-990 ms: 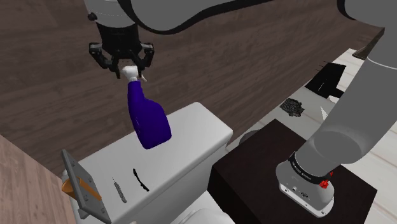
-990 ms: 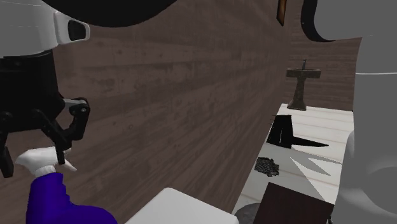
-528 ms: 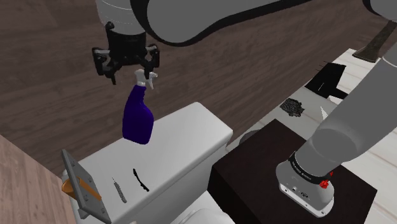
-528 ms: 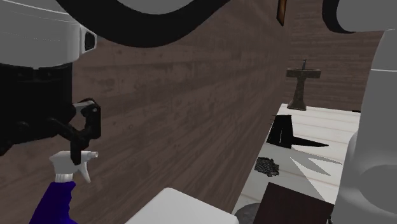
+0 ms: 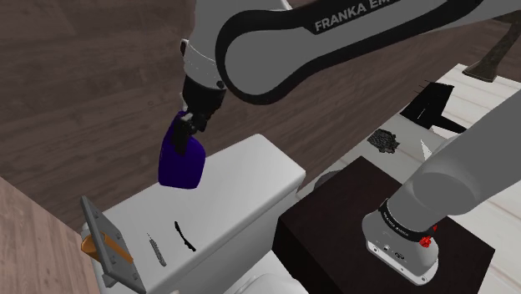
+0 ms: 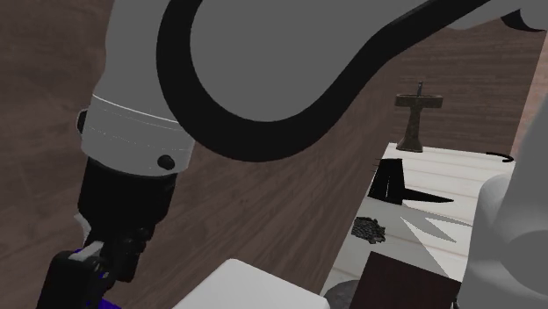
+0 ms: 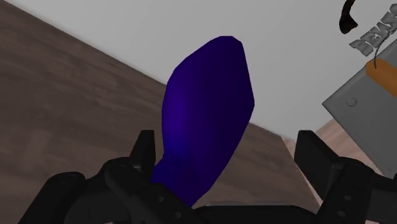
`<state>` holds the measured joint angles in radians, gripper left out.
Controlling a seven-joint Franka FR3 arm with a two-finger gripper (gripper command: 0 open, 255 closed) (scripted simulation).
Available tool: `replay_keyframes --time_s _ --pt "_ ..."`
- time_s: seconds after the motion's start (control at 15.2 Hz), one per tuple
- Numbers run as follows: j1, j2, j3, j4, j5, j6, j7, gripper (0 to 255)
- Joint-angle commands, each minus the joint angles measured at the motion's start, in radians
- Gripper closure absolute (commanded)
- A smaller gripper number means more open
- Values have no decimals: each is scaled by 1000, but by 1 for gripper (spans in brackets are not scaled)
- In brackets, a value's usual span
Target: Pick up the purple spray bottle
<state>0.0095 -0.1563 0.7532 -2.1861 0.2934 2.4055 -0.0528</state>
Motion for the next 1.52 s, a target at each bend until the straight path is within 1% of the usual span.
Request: replay_keyframes --time_s 0.0,0.26,0.4,0.46,1.06,1.45 --pt "7 13 -3 -21 12 31 -47 0" --pt "5 44 8 -53 -3 89 -41 0" --pt "5 48 10 -58 -5 97 -40 0" --pt "6 45 9 -60 -1 96 -42 255" --pt "5 49 10 -58 -5 97 -40 255" --pt "6 4 -7 -9 17 11 -48 255"
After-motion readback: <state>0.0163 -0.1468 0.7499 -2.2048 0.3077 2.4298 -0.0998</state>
